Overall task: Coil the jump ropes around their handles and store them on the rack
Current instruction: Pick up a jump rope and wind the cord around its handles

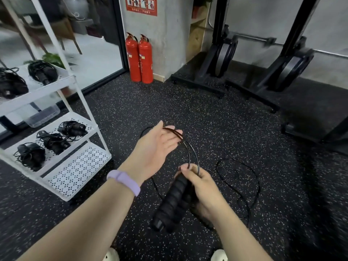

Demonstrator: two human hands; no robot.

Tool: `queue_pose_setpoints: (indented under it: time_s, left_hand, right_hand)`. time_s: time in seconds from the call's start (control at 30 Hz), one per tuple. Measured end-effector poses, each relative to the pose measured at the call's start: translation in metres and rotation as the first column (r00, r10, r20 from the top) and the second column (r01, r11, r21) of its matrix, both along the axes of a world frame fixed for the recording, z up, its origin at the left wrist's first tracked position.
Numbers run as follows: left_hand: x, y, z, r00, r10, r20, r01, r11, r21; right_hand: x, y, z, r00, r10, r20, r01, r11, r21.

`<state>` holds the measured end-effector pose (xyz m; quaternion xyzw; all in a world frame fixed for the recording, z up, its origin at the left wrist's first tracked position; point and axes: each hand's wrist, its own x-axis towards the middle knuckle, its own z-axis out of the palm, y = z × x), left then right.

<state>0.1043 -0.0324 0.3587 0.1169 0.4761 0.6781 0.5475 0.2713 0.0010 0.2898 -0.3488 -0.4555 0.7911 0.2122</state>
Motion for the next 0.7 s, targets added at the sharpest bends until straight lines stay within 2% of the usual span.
queue_pose_setpoints:
  time_s: [0.03,0.07,0.1,0.13,0.2,0.3,0.4,0.47,0.57,0.7]
  left_hand:
    - [0.004,-0.002,-0.006,0.973,-0.134,-0.189,0.110,0.985,-0.132]
    - [0.012,-0.004,-0.012,0.908,-0.300,-0.293,0.219,0.935,-0.279]
    - [0.021,-0.005,-0.018,0.846,-0.451,-0.285,0.326,0.860,-0.392]
    - [0.031,-0.009,-0.026,0.802,-0.560,-0.210,0.435,0.787,-0.438]
    - [0.049,-0.016,-0.038,0.750,-0.659,-0.049,0.579,0.692,-0.431]
    - [0.066,-0.019,-0.045,0.777,-0.620,0.110,0.617,0.716,-0.327]
    - [0.071,-0.009,-0.043,0.846,-0.519,0.125,0.529,0.785,-0.322]
    - [0.069,-0.005,-0.042,0.869,-0.478,0.128,0.492,0.805,-0.331]
    - [0.067,-0.003,-0.039,0.881,-0.459,0.117,0.469,0.810,-0.353]
    - [0.060,0.002,-0.038,0.933,-0.360,-0.017,0.322,0.853,-0.410]
  right_hand:
    - [0.001,0.006,0.005,1.000,-0.019,-0.006,0.019,0.999,-0.035]
    - [0.002,0.013,0.009,0.999,-0.048,-0.009,0.048,0.997,-0.054]
    - [0.002,0.020,0.013,0.996,-0.089,-0.021,0.088,0.994,-0.071]
    - [0.003,0.026,0.016,0.991,-0.127,-0.036,0.123,0.988,-0.098]
    - [0.003,0.036,0.019,0.985,-0.170,-0.041,0.161,0.975,-0.155]
    - [0.001,0.046,0.018,0.972,-0.236,0.023,0.235,0.944,-0.232]
    - [-0.005,0.057,0.017,0.960,-0.277,0.029,0.273,0.913,-0.302]
    - [-0.010,0.061,0.017,0.971,-0.227,0.070,0.238,0.941,-0.243]
    - [-0.009,0.060,0.018,0.965,-0.087,0.246,0.096,0.995,-0.022]
    - [0.001,0.049,0.024,0.960,0.059,0.274,-0.065,0.998,0.014]
